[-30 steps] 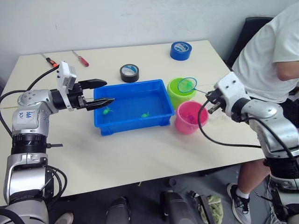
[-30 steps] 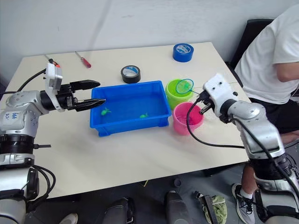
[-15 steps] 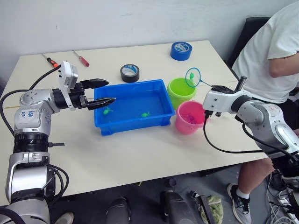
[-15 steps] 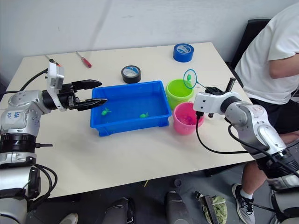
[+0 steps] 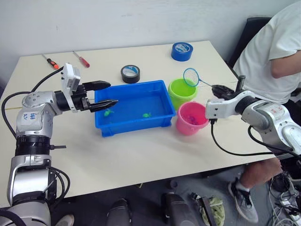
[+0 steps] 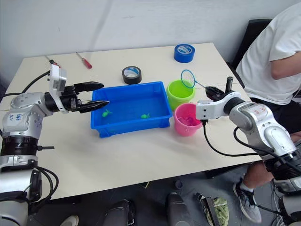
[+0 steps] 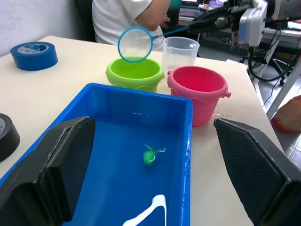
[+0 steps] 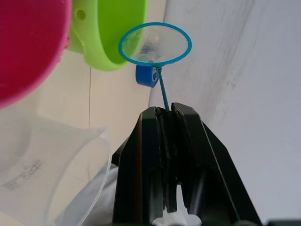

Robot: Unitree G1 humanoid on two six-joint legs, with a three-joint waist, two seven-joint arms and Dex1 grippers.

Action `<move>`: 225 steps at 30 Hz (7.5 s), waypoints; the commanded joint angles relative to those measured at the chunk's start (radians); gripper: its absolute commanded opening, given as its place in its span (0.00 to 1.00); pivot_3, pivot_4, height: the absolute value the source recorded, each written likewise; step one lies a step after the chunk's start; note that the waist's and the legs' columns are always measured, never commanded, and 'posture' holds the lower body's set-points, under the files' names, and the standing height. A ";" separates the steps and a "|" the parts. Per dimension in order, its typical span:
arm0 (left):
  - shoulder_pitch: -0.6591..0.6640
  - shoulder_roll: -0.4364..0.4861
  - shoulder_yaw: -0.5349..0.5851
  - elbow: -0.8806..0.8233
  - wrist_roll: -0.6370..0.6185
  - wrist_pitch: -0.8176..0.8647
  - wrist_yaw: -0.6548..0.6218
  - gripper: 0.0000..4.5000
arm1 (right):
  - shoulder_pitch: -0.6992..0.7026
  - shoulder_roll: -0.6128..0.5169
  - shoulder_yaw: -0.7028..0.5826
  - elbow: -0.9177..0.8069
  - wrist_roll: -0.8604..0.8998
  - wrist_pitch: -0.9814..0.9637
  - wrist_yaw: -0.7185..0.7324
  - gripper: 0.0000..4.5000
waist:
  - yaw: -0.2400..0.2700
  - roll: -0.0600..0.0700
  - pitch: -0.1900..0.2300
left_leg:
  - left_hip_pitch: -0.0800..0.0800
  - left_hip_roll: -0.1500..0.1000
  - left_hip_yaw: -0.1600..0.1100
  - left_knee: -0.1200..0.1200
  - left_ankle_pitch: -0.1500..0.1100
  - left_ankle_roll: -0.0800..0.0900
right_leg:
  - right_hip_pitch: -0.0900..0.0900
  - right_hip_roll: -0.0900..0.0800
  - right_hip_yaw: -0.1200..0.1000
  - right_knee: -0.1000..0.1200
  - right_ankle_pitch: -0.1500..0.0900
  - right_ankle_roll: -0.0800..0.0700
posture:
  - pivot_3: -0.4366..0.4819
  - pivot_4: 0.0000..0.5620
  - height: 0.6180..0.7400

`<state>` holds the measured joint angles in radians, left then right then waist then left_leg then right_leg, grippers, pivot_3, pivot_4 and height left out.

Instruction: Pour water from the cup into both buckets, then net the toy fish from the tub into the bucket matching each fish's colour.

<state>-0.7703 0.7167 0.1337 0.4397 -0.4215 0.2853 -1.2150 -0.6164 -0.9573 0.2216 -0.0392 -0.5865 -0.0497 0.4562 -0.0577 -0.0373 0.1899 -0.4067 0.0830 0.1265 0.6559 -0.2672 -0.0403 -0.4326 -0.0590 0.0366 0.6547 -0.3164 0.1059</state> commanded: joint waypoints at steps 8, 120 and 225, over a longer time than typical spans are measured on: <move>0.093 0.121 0.042 -0.102 -0.040 0.097 -0.044 0.98 | -0.205 0.155 0.013 0.036 0.268 0.027 0.337 0.00 | 0.000 0.000 0.000 | 0.001 0.001 0.000 0.003 -0.001 0.001 | 0.002 0.001 0.000 0.002 0.000 0.000 | 0.48 0.27 0.92; 0.013 0.064 0.026 -0.013 -0.001 -0.049 -0.025 0.98 | -0.113 0.022 -0.014 0.108 0.145 -0.039 0.235 0.00 | 0.001 0.001 0.001 | 0.000 0.001 0.001 0.006 -0.003 0.002 | 0.001 0.000 0.001 0.002 0.000 0.000 | 0.48 0.27 0.92; -0.031 0.068 0.011 0.032 0.015 -0.064 -0.012 0.98 | -0.261 0.171 -0.159 0.219 0.629 0.596 0.366 0.00 | -0.026 0.001 0.001 | -0.001 0.003 0.002 0.005 -0.006 0.000 | -0.001 0.001 0.000 0.002 -0.001 -0.002 | 0.48 0.27 0.92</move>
<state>-0.7826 0.7820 0.1378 0.4608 -0.4177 0.2411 -1.2162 -0.8745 -0.7760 0.0549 0.1979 0.0834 0.6109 0.8494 -0.0841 -0.0365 0.1905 -0.4074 0.0856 0.1284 0.6609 -0.2727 -0.0401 -0.4334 -0.0578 0.0370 0.6564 -0.3174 0.1044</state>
